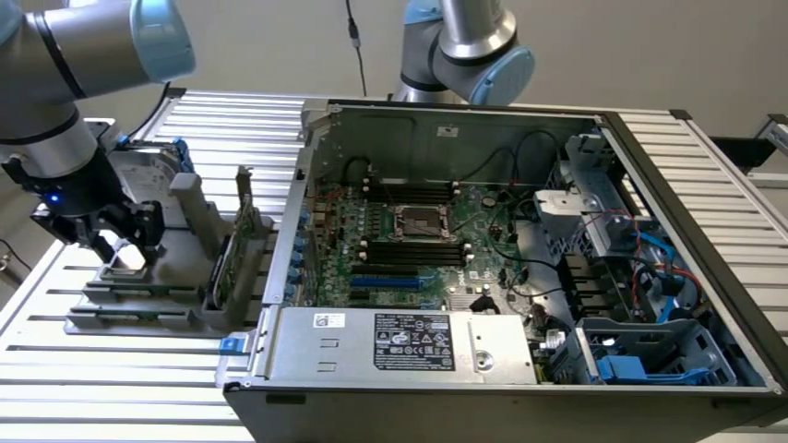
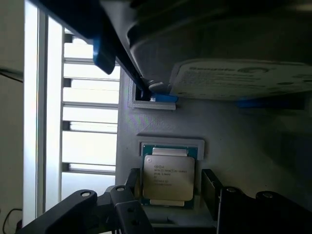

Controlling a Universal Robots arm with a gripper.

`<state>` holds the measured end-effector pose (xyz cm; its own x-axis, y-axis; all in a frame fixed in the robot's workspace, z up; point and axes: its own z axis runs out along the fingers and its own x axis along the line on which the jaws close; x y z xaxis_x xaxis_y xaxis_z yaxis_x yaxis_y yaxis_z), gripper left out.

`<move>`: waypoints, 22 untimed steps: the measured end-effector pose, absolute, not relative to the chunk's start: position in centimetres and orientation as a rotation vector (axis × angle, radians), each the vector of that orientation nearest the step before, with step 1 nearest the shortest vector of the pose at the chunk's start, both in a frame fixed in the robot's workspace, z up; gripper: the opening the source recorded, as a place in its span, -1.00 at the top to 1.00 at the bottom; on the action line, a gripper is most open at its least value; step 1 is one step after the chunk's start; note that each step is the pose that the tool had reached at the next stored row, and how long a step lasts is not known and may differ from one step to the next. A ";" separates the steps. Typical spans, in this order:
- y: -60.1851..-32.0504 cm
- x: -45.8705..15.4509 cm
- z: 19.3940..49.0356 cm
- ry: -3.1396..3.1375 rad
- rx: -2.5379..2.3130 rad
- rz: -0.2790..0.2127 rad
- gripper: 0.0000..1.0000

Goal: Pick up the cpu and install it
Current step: 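Pick up the cpu and move it towards the insertion slot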

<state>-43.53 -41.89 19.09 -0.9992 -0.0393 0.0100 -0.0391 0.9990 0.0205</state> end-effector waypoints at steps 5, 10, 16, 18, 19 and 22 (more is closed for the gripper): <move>-41.9 -43.5 18.9 -3.131 0.055 -0.036 -0.24; -41.9 -43.5 18.8 -3.131 0.041 -0.039 -0.24; -41.9 -43.6 18.7 -3.131 0.016 -0.039 -0.24; -41.9 -43.6 18.6 -3.131 0.013 -0.039 -0.24; -41.9 -43.6 18.6 -3.131 0.012 -0.040 -0.24; -41.9 -43.6 18.5 -3.128 0.013 -0.040 -0.24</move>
<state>-43.59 -41.89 18.49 -0.9999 -0.0086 0.0136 -0.0083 0.9996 0.0257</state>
